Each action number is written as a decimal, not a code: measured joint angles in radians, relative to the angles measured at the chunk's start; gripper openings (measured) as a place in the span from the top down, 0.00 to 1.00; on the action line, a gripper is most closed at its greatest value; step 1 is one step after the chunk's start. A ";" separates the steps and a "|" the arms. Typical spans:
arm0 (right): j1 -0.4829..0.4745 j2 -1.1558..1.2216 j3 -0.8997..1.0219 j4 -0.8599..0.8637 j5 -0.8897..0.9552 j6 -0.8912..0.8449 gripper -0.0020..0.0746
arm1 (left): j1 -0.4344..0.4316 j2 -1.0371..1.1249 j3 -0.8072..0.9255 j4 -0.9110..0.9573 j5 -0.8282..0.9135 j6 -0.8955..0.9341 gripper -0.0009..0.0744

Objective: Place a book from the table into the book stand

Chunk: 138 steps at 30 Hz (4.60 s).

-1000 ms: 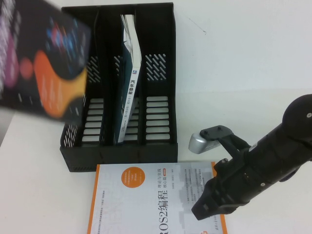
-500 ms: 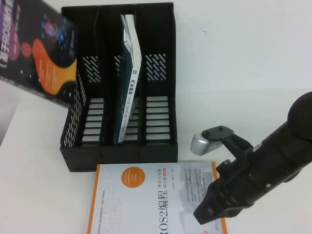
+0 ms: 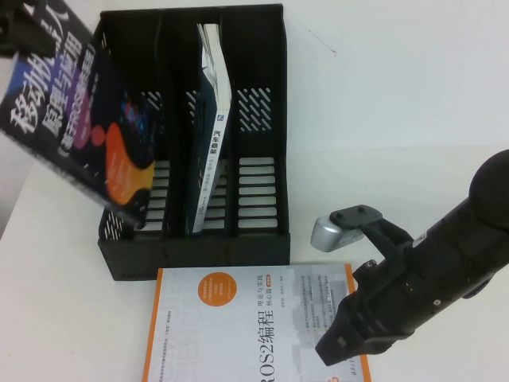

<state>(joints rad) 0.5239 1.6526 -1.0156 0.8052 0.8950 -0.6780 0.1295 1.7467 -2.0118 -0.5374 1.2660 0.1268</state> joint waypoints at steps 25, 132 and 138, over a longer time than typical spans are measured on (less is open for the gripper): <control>0.000 0.000 0.000 0.000 -0.002 0.005 0.97 | -0.018 0.113 0.000 0.008 -0.110 -0.032 0.67; 0.000 -1.346 0.683 -1.137 -0.228 1.274 0.97 | -0.077 -1.634 1.893 0.133 -1.178 0.324 0.99; 0.000 -1.346 0.683 -1.137 -0.228 1.274 0.97 | -0.077 -1.739 2.033 0.372 -1.204 0.046 0.99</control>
<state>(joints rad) 0.5239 0.3062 -0.3322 -0.3319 0.6673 0.5963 0.0526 0.0075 0.0208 -0.1650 0.0618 0.1729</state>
